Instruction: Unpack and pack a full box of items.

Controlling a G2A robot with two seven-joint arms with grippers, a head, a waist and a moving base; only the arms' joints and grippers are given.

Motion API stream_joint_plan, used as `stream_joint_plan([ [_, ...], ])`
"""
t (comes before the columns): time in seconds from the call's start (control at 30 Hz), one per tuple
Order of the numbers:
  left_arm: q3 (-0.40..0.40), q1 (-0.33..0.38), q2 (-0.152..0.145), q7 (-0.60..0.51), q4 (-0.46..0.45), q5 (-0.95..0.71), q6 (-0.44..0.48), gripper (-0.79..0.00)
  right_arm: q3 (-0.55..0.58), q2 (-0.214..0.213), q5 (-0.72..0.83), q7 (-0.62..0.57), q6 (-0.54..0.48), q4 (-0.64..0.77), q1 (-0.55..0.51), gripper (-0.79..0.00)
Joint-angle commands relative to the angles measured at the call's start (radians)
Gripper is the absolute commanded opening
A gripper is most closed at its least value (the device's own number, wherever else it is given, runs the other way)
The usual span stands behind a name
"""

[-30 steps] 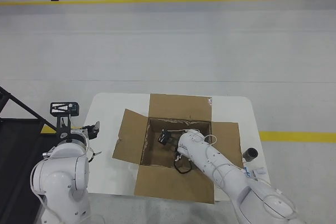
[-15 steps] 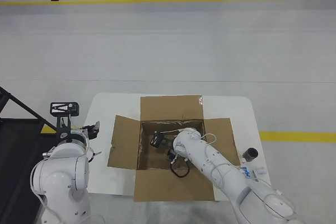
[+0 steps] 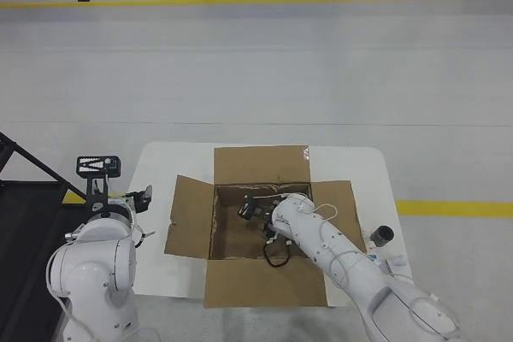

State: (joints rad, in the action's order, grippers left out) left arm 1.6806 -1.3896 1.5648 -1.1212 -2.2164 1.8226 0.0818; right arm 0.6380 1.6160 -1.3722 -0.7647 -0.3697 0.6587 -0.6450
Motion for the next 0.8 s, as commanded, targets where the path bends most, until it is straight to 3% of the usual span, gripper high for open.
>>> stream_joint_plan([
  [0.0, 0.000, 0.000, 0.000, 0.000, 0.000, 0.000, 0.000, 0.000, -0.005, 0.007, 0.006, 0.003, -0.014, -0.023, 0.006, 0.000],
  [0.47, 0.000, 0.000, 0.000, 0.000, 0.000, 0.000, 0.000, 0.000, -0.034, 0.045, 0.044, -0.059, -0.140, -0.066, 0.026, 0.000],
  [0.77, 0.000, 0.000, 0.000, 0.000, 0.000, 0.000, 0.000, 0.000, 0.035, 0.009, 0.051, -0.064, -0.097, 0.086, -0.002, 0.000],
])
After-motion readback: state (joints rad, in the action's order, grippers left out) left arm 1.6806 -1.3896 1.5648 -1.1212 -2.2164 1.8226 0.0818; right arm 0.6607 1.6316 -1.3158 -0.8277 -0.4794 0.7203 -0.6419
